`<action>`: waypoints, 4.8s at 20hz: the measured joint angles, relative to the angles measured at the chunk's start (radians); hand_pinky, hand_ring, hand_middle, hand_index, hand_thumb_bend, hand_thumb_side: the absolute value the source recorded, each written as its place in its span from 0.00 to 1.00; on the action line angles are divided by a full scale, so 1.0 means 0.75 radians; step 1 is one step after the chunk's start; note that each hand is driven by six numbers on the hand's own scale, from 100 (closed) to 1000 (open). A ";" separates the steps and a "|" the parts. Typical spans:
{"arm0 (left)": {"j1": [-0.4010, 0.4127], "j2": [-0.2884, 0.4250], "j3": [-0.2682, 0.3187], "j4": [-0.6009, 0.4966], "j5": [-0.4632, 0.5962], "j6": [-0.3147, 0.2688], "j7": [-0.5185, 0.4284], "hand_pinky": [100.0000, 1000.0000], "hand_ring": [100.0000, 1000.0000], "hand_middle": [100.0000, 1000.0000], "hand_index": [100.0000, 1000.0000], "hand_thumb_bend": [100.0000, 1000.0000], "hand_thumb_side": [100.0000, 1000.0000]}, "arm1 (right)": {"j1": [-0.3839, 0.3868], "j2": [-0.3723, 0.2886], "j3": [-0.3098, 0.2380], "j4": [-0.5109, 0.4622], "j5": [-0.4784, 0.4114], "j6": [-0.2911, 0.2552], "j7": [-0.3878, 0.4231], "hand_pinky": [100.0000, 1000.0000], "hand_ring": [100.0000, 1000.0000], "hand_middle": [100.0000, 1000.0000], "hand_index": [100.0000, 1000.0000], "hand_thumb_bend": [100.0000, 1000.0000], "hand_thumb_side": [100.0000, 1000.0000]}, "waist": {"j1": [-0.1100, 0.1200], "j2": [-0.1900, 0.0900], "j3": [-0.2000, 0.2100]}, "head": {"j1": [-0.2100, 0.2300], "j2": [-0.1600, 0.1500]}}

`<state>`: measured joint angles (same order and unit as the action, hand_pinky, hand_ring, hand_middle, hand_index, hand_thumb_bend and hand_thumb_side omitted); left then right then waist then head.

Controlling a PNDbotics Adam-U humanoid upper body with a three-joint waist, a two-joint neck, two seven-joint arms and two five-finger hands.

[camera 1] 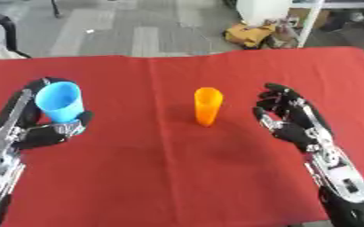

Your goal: Pour the contents of one cup into another cup.

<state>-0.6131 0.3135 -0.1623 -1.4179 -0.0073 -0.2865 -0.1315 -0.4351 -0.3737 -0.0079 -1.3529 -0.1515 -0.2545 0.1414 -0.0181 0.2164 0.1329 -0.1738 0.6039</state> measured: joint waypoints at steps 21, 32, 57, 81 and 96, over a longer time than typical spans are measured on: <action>0.113 -0.079 -0.035 -0.177 0.029 0.072 -0.066 0.32 0.43 0.45 0.66 0.48 0.00 | -0.221 -0.038 0.089 0.325 0.097 -0.096 0.105 0.77 0.75 0.72 0.86 0.36 0.00 | 0.001 0.000 0.117 | -0.059 -0.019; 0.115 -0.079 -0.041 -0.184 0.031 0.079 -0.074 0.32 0.44 0.45 0.66 0.48 0.00 | -0.244 -0.049 0.081 0.404 0.148 -0.117 0.077 0.81 0.80 0.77 0.86 0.37 0.00 | -0.003 0.000 0.126 | -0.060 -0.024; 0.116 -0.090 -0.057 -0.184 0.031 0.086 -0.086 0.32 0.44 0.46 0.66 0.48 0.00 | -0.293 -0.047 0.093 0.478 0.178 -0.137 0.073 0.84 0.82 0.78 0.89 0.47 0.00 | -0.003 0.006 0.159 | -0.066 -0.035; 0.114 -0.104 -0.073 -0.184 0.031 0.094 -0.100 0.32 0.44 0.46 0.66 0.47 0.00 | -0.363 -0.002 0.103 0.512 0.178 -0.128 0.106 0.77 0.73 0.70 0.86 0.44 0.00 | -0.003 0.027 0.216 | -0.087 -0.047; 0.108 -0.115 -0.081 -0.191 0.031 0.095 -0.100 0.32 0.43 0.46 0.65 0.47 0.00 | -0.404 0.022 0.107 0.549 0.128 -0.106 0.120 0.50 0.45 0.58 0.80 0.12 0.00 | -0.003 0.041 0.236 | -0.096 -0.059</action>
<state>-0.5322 0.2274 -0.2234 -1.5613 0.0162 -0.2154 -0.2066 -0.7383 -0.3574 0.0727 -0.9408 -0.0553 -0.3340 0.2317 -0.0207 0.2476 0.3097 -0.2457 0.5599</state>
